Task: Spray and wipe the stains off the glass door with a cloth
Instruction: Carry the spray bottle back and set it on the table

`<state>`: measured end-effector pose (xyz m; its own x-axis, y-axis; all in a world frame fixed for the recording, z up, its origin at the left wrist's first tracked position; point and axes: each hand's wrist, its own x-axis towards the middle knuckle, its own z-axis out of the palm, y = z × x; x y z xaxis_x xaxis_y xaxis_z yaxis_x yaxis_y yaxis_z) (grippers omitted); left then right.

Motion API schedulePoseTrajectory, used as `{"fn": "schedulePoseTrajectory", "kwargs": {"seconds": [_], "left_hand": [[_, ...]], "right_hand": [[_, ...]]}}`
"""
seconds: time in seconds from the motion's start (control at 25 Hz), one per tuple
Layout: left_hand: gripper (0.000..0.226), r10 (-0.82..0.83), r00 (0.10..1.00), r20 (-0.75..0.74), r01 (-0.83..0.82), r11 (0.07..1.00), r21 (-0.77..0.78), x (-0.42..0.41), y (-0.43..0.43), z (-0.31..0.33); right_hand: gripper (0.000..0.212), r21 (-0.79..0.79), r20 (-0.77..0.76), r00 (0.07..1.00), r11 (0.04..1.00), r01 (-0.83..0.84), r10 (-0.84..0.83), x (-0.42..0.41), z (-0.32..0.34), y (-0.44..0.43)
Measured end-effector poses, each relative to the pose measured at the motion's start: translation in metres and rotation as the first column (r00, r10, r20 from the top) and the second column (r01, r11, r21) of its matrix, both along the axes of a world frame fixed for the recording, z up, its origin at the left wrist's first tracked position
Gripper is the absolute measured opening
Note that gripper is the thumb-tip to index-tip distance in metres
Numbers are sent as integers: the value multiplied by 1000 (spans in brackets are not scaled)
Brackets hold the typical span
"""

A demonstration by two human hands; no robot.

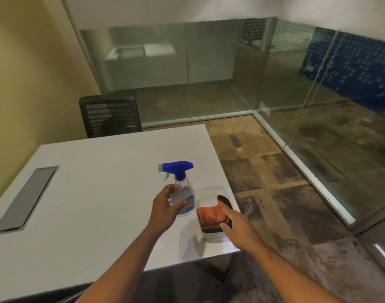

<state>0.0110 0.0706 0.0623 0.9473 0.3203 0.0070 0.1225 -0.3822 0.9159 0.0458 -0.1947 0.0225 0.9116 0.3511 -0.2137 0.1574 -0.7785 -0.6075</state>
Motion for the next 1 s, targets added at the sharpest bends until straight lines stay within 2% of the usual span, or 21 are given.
{"fn": "schedulePoseTrajectory", "kwargs": {"seconds": [0.12,0.28,0.4,0.64,0.84,1.0], "left_hand": [[37,88,996,-28,-89,996,-18,-10,23,-18],[44,170,980,-102,-173,985,-22,-10,47,-50],[51,208,963,-171,-212,977,-6,-10,58,-77],[35,173,962,-210,-181,983,-17,-12,62,-93],[31,207,950,-235,-234,968,-92,-16,66,-104],[36,198,942,-270,-237,964,-121,-19,64,-98]], "right_hand": [[49,-167,58,993,982,-89,100,-8,-21,11],[55,-293,83,972,937,-189,222,-14,-50,16],[63,-310,41,973,929,-203,227,-18,-70,16],[79,-366,32,971,906,-211,239,-26,-88,17],[80,-382,16,966,894,-234,259,-24,-88,19],[77,-385,8,969,895,-226,248,-24,-87,18]]}}
